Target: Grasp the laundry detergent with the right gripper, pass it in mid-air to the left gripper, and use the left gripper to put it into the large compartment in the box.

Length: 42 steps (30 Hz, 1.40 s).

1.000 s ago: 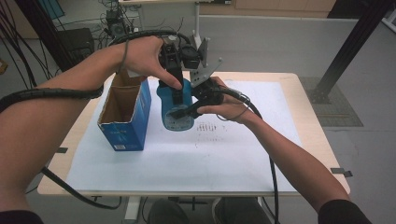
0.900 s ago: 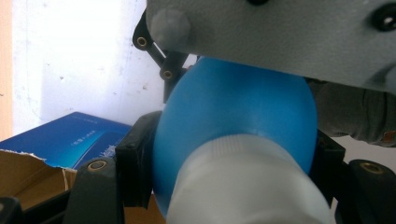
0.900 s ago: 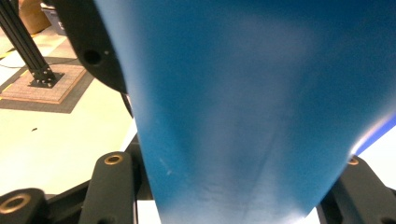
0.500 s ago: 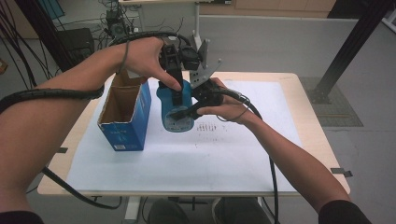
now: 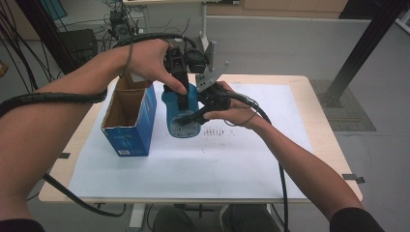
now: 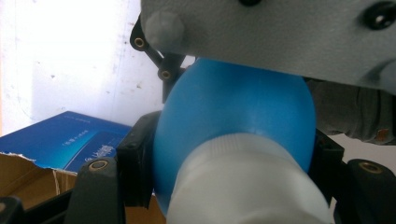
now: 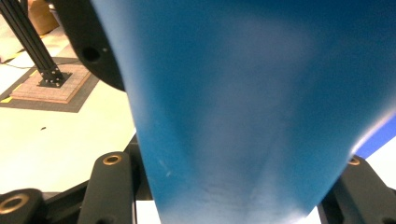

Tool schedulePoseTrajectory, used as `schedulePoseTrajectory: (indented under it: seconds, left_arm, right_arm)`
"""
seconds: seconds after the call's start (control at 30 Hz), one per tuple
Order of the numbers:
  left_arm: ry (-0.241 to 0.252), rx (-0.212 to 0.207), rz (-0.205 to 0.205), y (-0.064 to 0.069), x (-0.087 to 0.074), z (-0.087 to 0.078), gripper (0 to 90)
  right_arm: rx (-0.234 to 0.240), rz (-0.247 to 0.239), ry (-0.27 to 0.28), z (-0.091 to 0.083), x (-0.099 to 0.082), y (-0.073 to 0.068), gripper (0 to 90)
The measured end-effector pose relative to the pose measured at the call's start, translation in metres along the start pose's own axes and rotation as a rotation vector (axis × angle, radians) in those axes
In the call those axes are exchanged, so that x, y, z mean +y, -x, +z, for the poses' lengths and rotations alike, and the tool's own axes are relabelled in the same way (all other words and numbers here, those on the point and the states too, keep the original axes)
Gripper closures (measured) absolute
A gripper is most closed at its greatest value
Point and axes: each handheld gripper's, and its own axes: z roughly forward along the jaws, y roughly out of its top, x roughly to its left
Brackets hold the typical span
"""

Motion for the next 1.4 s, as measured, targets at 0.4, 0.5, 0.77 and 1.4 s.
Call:
schedulePoseTrajectory:
  seconds: [0.4, 0.5, 0.77, 1.4]
  left_arm:
    - [0.003, -0.004, -0.002, 0.0002, -0.0011, -0.0012, 35.7]
    - [0.008, -0.005, -0.005, -0.0001, -0.0012, -0.0013, 35.7]
    - [0.015, -0.010, -0.007, -0.0010, -0.0023, -0.0012, 35.7]
    - [0.013, -0.004, -0.017, 0.0010, -0.0054, -0.0038, 35.8]
  right_arm:
    - [-0.001, -0.011, 0.004, 0.0006, 0.0007, 0.0007, 42.9]
    - [0.000, -0.006, 0.004, 0.0001, 0.0007, 0.0009, 42.8]
    - [0.006, 0.005, -0.002, -0.0010, 0.0002, 0.0009, 42.7]
    - [0.012, 0.024, 0.015, 0.0009, 0.0008, 0.0002, 40.8]
